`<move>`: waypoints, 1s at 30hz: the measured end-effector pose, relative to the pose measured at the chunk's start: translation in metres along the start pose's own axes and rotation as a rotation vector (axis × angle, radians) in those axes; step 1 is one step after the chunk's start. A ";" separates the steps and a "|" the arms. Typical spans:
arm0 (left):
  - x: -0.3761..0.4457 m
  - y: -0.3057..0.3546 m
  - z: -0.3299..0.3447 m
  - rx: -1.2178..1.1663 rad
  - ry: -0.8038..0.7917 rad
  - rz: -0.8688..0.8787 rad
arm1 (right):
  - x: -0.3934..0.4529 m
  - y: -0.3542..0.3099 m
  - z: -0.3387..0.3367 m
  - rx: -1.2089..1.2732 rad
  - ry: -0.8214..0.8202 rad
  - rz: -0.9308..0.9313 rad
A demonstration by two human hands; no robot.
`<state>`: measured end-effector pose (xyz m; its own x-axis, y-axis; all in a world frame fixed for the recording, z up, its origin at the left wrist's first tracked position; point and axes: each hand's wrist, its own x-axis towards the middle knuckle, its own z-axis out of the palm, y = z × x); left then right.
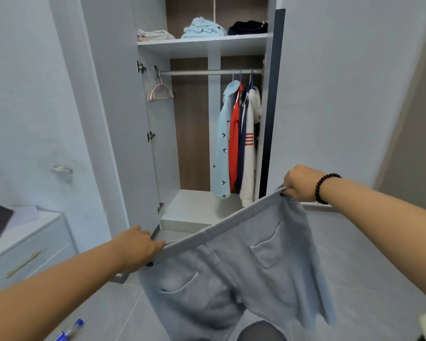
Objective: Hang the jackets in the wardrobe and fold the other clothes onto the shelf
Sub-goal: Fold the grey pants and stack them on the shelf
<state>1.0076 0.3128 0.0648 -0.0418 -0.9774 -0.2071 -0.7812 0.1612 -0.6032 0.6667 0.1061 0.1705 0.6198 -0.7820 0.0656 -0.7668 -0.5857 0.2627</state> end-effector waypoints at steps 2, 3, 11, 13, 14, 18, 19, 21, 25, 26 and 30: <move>-0.007 0.003 0.005 -0.310 -0.016 -0.094 | -0.005 0.002 0.001 0.124 -0.059 -0.036; -0.011 0.004 0.006 -0.493 -0.052 -0.109 | -0.008 0.001 0.004 0.167 -0.078 -0.056; -0.036 0.058 0.056 -1.011 -0.402 -0.030 | -0.046 -0.048 0.093 0.373 -0.305 -0.135; -0.038 0.077 0.070 -1.016 -0.458 -0.036 | -0.057 -0.062 0.121 0.470 -0.326 -0.134; -0.039 0.085 0.076 -1.015 -0.474 -0.035 | -0.062 -0.068 0.132 0.511 -0.319 -0.136; -0.048 0.104 0.088 -1.132 -0.410 0.004 | -0.087 -0.088 0.170 0.499 -0.384 -0.197; -0.051 0.106 0.087 -1.147 -0.372 0.017 | -0.091 -0.092 0.175 0.464 -0.416 -0.221; -0.054 0.111 0.086 -1.148 -0.312 0.039 | -0.095 -0.096 0.182 0.427 -0.455 -0.233; -0.054 0.126 0.074 -1.042 -0.183 0.120 | -0.095 -0.097 0.191 0.396 -0.448 -0.200; -0.052 0.133 0.069 -1.000 -0.146 0.130 | -0.095 -0.096 0.194 0.392 -0.455 -0.176; -0.039 0.155 0.048 -0.814 -0.028 0.127 | -0.097 -0.099 0.206 0.305 -0.472 -0.159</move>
<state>0.9180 0.3821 -0.0578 -0.1535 -0.9528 -0.2621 -0.9790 0.1106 0.1711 0.6477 0.1962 -0.0602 0.6433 -0.6489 -0.4063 -0.7273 -0.6837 -0.0597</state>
